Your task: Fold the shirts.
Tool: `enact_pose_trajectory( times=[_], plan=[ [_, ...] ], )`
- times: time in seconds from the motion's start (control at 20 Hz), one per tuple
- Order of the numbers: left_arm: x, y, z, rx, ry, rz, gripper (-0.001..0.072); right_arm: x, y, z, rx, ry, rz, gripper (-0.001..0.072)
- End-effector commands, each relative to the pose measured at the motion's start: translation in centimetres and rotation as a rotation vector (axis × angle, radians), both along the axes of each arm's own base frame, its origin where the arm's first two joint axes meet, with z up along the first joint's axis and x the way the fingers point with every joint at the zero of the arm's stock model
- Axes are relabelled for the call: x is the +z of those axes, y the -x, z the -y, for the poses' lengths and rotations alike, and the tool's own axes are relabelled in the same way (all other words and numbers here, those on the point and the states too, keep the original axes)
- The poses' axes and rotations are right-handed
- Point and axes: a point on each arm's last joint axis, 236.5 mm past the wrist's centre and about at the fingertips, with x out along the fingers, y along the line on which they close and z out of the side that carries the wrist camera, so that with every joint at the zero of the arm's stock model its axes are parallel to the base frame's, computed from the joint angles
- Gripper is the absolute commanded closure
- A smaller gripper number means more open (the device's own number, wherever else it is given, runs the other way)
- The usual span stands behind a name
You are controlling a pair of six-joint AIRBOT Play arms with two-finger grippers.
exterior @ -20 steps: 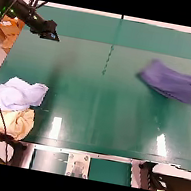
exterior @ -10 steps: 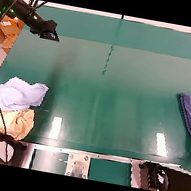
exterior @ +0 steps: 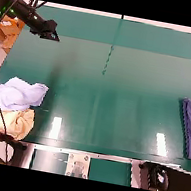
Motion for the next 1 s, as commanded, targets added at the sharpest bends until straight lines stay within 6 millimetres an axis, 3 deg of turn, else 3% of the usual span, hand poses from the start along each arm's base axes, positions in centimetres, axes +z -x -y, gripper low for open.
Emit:
enact_pose_trajectory(
  times=[0.0, 0.1, 0.15, 0.2, 0.25, 0.35, 0.45, 0.55, 0.65, 0.75, 0.95],
  plan=[
    [0.8, 0.0, 0.7, -0.007, 0.034, 0.013, 0.0688, 4.5, 0.0, -0.2, 0.019, -0.058, -0.072, 0.0355],
    [1.7, -0.1, 0.9, 0.004, 0.049, 0.022, 0.0689, 7.3, -3.6, 0.2, 0.097, 0.025, -0.052, 0.0472],
    [2.2, 0.0, 0.8, 0.014, 0.045, 0.034, 0.0690, 8.6, -6.7, -0.1, 0.155, 0.083, -0.013, 0.0604],
    [2.8, 0.2, 0.5, 0.024, 0.033, 0.046, 0.0690, 9.7, -10.3, -0.9, 0.213, 0.125, 0.046, 0.0672],
    [3.5, 0.6, -0.2, 0.041, 0.004, 0.058, 0.0690, 10.6, -14.4, -2.7, 0.306, 0.149, 0.116, 0.0696],
    [3.7, 2.4, -2.0, 0.086, -0.077, 0.041, 0.0691, 11.4, -20.9, -8.3, 0.542, 0.155, 0.192, 0.0696],
    [3.8, 5.1, -2.7, 0.121, -0.104, 0.015, 0.0691, 11.4, -25.5, -15.1, 0.794, 0.161, 0.219, 0.0697],
    [3.5, 8.3, -2.6, 0.138, -0.098, -0.006, 0.0691, 11.6, -28.8, -22.3, 1.025, 0.189, 0.255, 0.0697],
    [2.1, 12.0, -2.7, 0.166, -0.101, -0.045, 0.0690, 11.7, -30.3, -28.6, 1.236, 0.245, 0.282, 0.0697],
    [-0.1, 15.6, -3.6, 0.206, -0.132, -0.083, 0.0691, 11.5, -30.6, -33.7, 1.388, 0.319, 0.305, 0.0697],
    [-5.1, 21.4, -4.5, 0.252, -0.176, -0.167, 0.0690, 10.1, -28.1, -41.7, 1.619, 0.366, 0.376, 0.0697]
  ],
)
